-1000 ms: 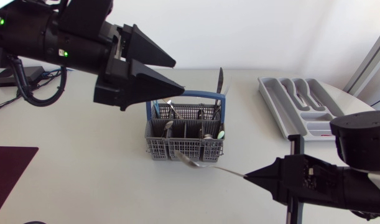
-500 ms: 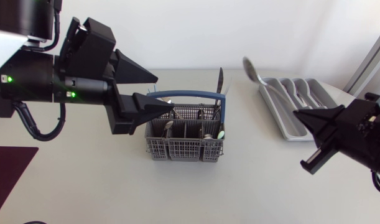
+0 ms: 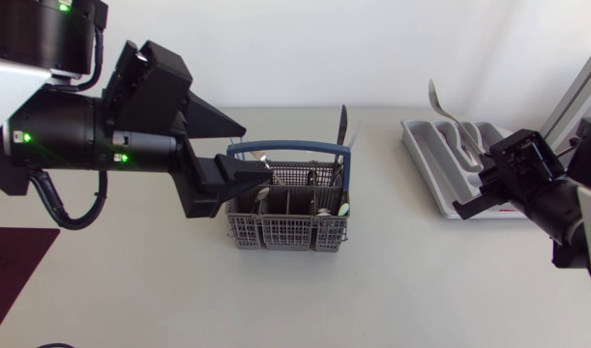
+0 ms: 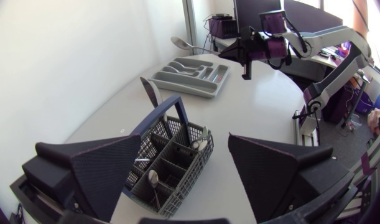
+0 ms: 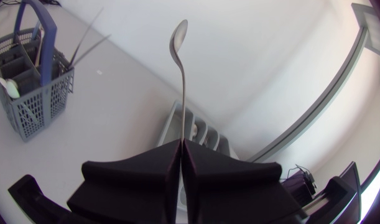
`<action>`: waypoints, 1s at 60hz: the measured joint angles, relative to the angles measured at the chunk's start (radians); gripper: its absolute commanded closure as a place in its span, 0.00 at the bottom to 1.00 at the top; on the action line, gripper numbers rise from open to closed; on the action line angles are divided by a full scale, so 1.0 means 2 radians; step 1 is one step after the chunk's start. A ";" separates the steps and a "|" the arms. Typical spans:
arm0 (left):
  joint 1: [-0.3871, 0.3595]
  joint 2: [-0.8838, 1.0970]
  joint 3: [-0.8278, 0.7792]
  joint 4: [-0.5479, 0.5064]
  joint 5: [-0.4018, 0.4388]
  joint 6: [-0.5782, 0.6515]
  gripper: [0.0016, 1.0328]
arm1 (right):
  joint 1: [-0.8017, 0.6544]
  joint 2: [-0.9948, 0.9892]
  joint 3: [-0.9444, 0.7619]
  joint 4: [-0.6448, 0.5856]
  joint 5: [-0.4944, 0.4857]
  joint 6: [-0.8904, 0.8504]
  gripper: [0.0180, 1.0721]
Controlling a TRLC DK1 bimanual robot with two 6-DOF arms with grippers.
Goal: Sort the cutlery from the basket into the organizer compartments.
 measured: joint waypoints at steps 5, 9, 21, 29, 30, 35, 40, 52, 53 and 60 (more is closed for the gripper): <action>-0.006 0.000 -0.005 0.000 -0.009 -0.001 0.06 | -0.007 0.051 0.010 0.015 0.021 0.000 0.95; -0.010 -0.001 -0.010 0.000 -0.018 -0.001 0.06 | -0.008 0.103 0.025 0.035 0.047 0.000 0.95; -0.014 -0.002 -0.019 0.000 -0.029 -0.001 0.06 | -0.008 0.218 0.090 0.055 0.101 0.000 0.95; -0.016 -0.002 -0.028 0.000 -0.033 -0.001 0.06 | -0.014 0.300 0.147 0.067 0.133 -0.002 0.95; -0.016 -0.003 -0.029 0.000 -0.033 -0.001 0.06 | -0.015 0.307 0.154 0.068 0.136 -0.002 0.95; -0.016 -0.003 -0.033 -0.001 -0.035 -0.001 0.06 | -0.023 0.345 0.185 0.070 0.143 -0.002 0.95; -0.015 -0.003 -0.035 -0.001 -0.035 -0.001 0.06 | -0.033 0.381 0.218 0.073 0.153 -0.004 0.95; -0.008 -0.007 -0.038 0.000 -0.035 -0.001 0.06 | -0.059 0.462 0.296 0.074 0.164 -0.010 0.95; -0.008 -0.008 -0.039 0.000 -0.035 -0.001 0.06 | -0.061 0.468 0.302 0.074 0.164 -0.010 0.95; -0.009 -0.011 -0.046 0.000 -0.035 -0.001 0.06 | -0.070 0.509 0.344 0.071 0.166 -0.013 0.95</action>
